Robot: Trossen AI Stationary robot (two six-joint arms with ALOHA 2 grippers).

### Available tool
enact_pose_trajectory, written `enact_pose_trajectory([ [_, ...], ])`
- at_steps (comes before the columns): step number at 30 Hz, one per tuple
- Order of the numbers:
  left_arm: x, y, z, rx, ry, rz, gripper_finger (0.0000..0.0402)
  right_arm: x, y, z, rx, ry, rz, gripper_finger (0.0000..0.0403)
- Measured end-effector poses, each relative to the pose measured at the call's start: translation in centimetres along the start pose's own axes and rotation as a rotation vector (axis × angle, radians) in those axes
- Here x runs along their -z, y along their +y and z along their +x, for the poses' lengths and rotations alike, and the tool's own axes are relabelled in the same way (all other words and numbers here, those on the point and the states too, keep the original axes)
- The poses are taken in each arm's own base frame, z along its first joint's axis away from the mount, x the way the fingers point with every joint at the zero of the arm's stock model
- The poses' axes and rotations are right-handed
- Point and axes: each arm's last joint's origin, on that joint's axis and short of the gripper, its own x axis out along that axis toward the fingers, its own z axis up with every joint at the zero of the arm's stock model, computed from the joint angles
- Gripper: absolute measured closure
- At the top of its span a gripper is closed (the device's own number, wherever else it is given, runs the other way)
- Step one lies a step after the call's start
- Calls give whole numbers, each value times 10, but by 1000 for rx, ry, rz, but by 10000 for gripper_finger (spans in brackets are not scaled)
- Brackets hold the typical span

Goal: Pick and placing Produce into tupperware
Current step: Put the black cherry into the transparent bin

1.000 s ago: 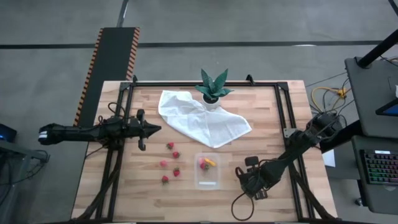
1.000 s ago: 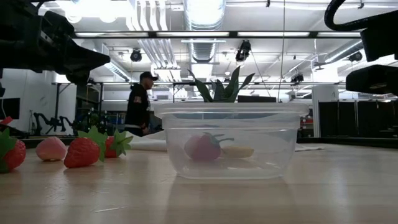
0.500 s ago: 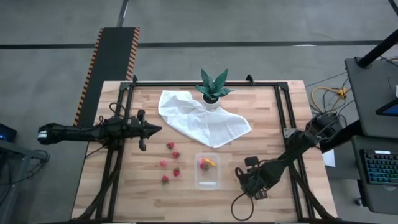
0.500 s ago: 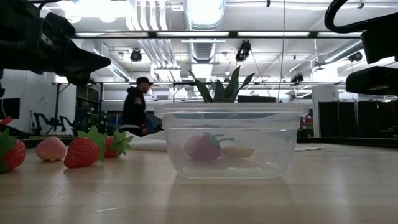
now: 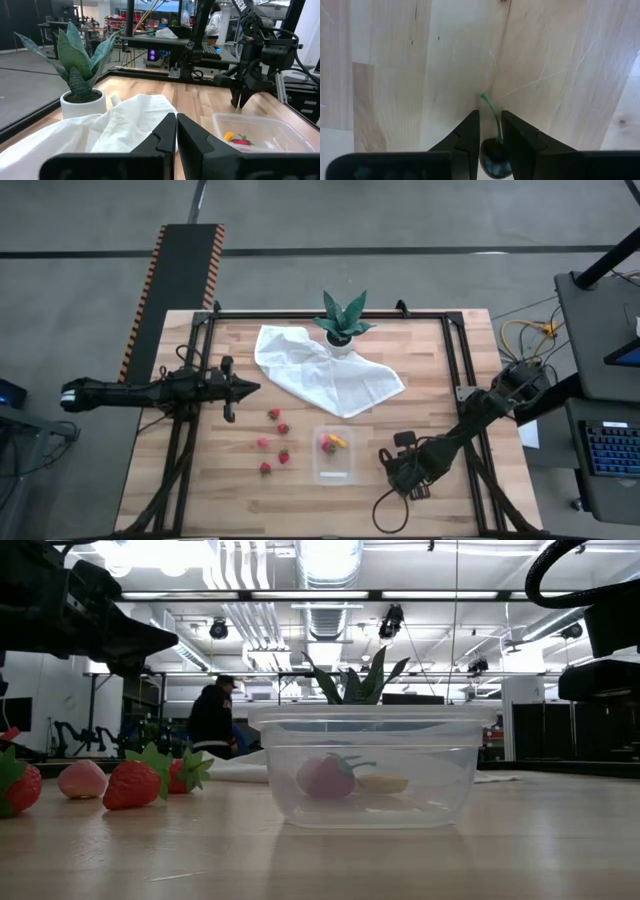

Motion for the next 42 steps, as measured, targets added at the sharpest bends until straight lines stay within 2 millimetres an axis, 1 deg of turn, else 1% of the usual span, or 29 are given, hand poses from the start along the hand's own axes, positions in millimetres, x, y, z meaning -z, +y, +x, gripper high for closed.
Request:
enact_pose_trajectory([
  [7, 0, 0, 0, 0, -3, 0, 402, 0, 0, 0, 0, 0, 3, 337],
  [15, 0, 0, 0, 0, -2, 0, 402, 0, 0, 0, 8, -1, 0, 391],
  [24, 0, 0, 0, 0, -2, 0, 402, 0, -3, -3, 60, -35, 2, 394],
  [28, 0, 0, 0, 0, -2, -1, 402, -3, -4, -12, 89, -81, 4, 394],
  [36, 0, 0, 0, 0, -2, -1, 402, -11, -7, -40, 188, -275, 31, 395],
  [42, 0, 0, 0, -1, -2, -1, 402, -12, -11, -56, 255, -387, 60, 395],
])
